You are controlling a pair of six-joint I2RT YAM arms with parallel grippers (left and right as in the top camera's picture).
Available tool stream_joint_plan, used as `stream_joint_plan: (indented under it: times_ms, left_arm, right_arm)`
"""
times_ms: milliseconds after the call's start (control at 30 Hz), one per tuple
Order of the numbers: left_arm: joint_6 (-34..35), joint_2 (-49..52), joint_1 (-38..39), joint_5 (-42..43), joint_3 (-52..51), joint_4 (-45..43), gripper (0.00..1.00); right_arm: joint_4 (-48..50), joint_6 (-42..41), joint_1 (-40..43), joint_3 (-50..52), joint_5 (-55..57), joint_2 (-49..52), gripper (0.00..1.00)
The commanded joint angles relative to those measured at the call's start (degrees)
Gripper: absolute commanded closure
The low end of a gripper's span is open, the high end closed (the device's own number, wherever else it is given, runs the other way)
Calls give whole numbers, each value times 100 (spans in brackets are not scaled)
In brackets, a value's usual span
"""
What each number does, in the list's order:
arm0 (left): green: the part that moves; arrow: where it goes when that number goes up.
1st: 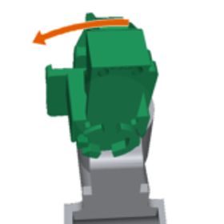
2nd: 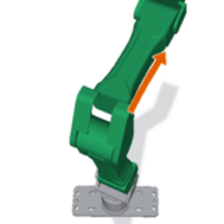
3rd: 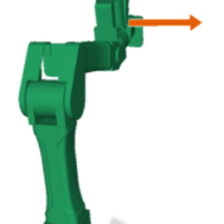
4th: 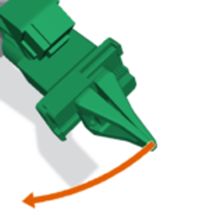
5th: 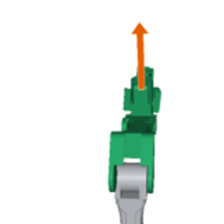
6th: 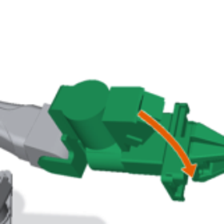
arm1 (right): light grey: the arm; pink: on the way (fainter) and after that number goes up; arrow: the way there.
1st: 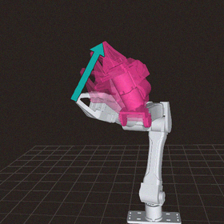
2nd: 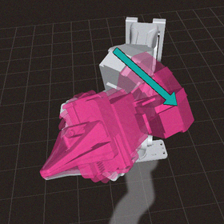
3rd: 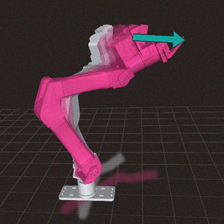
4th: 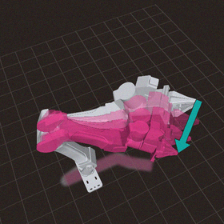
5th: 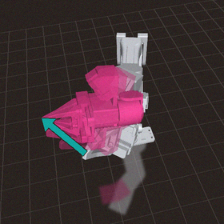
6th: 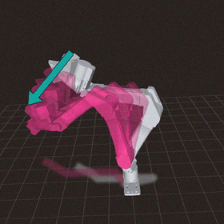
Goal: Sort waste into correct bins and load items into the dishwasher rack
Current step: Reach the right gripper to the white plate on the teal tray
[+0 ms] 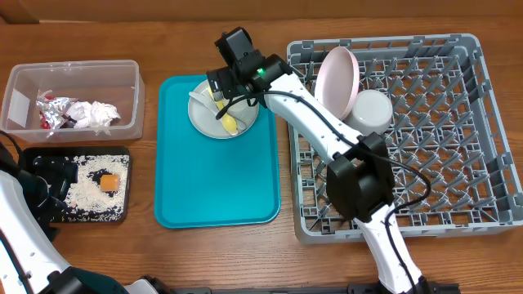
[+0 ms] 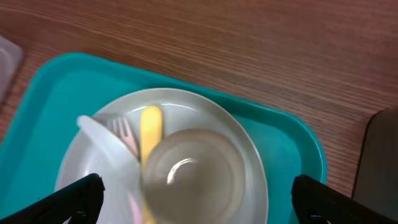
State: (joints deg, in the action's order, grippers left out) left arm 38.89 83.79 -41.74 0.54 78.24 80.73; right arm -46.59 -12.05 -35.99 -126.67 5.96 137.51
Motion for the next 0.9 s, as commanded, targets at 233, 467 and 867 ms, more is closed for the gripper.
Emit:
stream_joint_plan:
  times_ms: [233,467,867]
  left_arm:
    - [52,-66,-24,-98,-31,-2,0]
    - [52,-66,-24,-96,-31,-2,0]
    - [52,-66,-24,-96,-31,0,0]
  right_arm:
    - [256,-22,39,-7,-184,280,0]
    - [238,-22,37,-7,-275,343,0]
    - [129,-22,37,-2,-310,374,8]
